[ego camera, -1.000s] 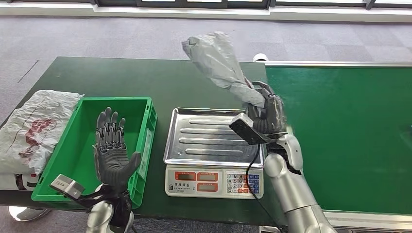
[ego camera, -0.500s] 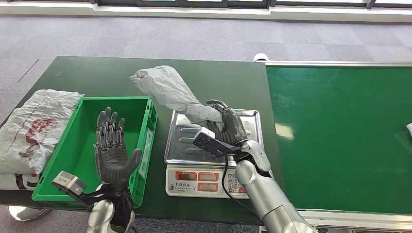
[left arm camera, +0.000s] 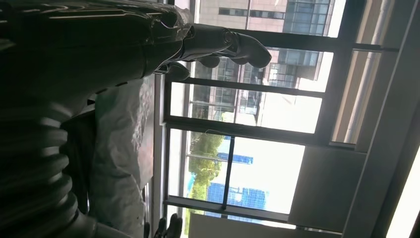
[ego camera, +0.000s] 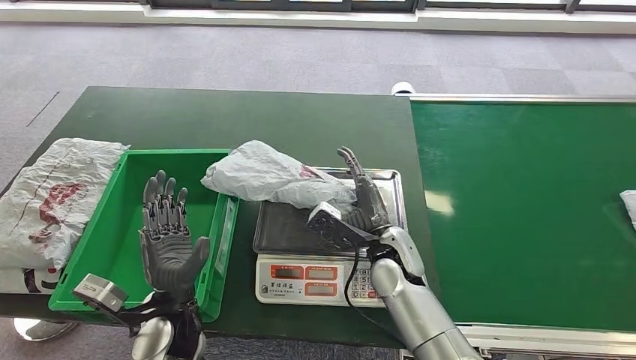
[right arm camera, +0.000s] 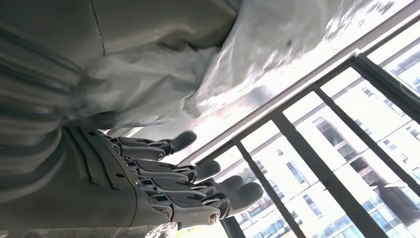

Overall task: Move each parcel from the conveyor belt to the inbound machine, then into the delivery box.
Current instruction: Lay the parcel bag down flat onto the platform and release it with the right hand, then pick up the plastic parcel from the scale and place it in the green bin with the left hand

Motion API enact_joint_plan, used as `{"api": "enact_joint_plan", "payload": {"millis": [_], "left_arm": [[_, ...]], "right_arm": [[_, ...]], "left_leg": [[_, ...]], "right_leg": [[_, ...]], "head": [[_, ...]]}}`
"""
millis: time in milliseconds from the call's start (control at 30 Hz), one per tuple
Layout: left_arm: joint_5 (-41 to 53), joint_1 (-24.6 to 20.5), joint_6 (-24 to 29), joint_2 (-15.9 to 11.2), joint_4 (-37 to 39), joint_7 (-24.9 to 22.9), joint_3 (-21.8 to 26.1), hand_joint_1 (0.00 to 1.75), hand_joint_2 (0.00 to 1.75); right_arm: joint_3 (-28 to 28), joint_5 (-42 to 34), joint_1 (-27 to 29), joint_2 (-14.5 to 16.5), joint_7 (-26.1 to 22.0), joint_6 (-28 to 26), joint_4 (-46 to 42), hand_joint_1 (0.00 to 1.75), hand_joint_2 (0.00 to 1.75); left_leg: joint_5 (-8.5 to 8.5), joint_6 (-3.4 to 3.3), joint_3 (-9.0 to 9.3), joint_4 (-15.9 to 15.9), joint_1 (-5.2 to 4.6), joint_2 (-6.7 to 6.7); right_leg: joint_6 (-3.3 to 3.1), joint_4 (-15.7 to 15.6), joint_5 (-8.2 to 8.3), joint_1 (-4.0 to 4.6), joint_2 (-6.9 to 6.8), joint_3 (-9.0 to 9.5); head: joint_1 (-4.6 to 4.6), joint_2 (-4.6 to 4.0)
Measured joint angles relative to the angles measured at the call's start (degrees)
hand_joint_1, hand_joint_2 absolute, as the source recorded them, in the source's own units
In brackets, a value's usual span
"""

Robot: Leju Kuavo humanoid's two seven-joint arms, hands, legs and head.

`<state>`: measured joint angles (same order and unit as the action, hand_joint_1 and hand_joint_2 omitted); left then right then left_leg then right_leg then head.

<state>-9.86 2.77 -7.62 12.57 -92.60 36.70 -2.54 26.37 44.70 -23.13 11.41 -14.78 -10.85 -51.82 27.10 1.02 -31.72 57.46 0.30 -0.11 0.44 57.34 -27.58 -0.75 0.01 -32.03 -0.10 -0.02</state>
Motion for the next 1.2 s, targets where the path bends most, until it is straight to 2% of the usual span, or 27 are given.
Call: {"api": "enact_joint_plan", "payload": {"millis": [200, 300, 467, 700, 833, 933, 1133, 1200], "left_arm": [[1.6, 0.6, 0.4, 0.0, -1.8, -1.0, 0.0, 0.0, 0.0], [3.9, 1.0, 2.0, 0.0, -2.2, -1.1, 0.0, 0.0, 0.0], [9.9, 1.6, 9.5, -0.2, -2.5, -1.2, 0.0, 0.0, 0.0], [20.3, 0.7, 19.3, -0.4, -2.6, -5.2, -0.7, 0.0, 0.0], [33.9, -1.3, 24.7, -0.8, -1.7, -9.0, -3.3, 0.0, 0.0], [39.0, -3.3, 25.9, -1.2, -0.5, -10.4, -5.2, 0.0, 0.0], [39.6, -4.8, 26.3, -1.7, 1.0, -10.8, -6.5, 0.0, 0.0], [41.6, -5.2, 25.6, -1.9, 1.5, -12.2, -7.0, 0.0, 0.87]], "right_arm": [[-1.0, 1.3, 7.1, -3.3, 1.0, -0.4, -9.5, 0.0, 1.75], [-2.2, -1.9, 10.8, -4.6, -1.4, 0.3, -14.5, 0.0, 1.75], [-5.5, -14.4, 18.8, -6.7, -9.8, 6.4, -26.4, 0.0, 1.75], [-11.3, -29.0, 25.8, -8.3, -16.1, 16.1, -39.7, 0.0, 1.75], [-15.1, -36.1, 30.2, -8.4, -20.5, 22.9, -46.1, 0.0, 1.75], [-18.0, -38.3, 32.3, -8.4, -22.0, 26.2, -49.6, 0.0, 1.75], [-20.6, -38.5, 34.1, -8.4, -22.3, 27.1, -52.7, 0.0, 1.75], [-21.0, -38.8, 34.4, -8.4, -22.9, 27.8, -53.2, 0.0, 1.75]], "left_leg": [[0.03, -0.03, -0.04, 0.0, -0.01, 0.0], [0.03, -0.04, -0.03, 0.0, -0.01, 0.0], [0.05, -0.03, -0.13, 0.0, -0.01, -0.04], [0.05, -0.03, -0.12, 0.0, -0.03, -0.02], [0.04, -0.05, -0.14, 0.0, -0.05, -0.08], [0.04, -0.05, -0.13, 0.0, -0.07, 0.02], [0.04, -0.05, -0.11, 0.0, -0.08, 0.09], [0.04, -0.05, -0.1, 0.0, -0.08, 0.08]], "right_leg": [[0.0, 0.0, 0.0, -0.03, -0.01, -0.03], [0.0, 0.0, 0.0, -0.03, -0.01, -0.05], [0.01, 0.0, -0.01, -0.03, -0.04, -0.12], [0.01, 0.0, 0.0, -0.05, -0.02, -0.16], [0.01, -0.1, 0.0, -0.06, -0.09, -0.12], [0.01, -0.1, 0.01, -0.06, -0.02, -0.12], [0.01, 0.0, 0.01, -0.06, 0.03, -0.13], [0.01, 0.0, 0.02, -0.06, 0.04, -0.14]], "head": [[0.0, 0.0], [0.01, 0.0], [0.01, 0.0], [0.01, 0.0], [0.0, 0.0], [0.01, 0.0], [0.0, 0.0], [0.01, 0.0]]}}
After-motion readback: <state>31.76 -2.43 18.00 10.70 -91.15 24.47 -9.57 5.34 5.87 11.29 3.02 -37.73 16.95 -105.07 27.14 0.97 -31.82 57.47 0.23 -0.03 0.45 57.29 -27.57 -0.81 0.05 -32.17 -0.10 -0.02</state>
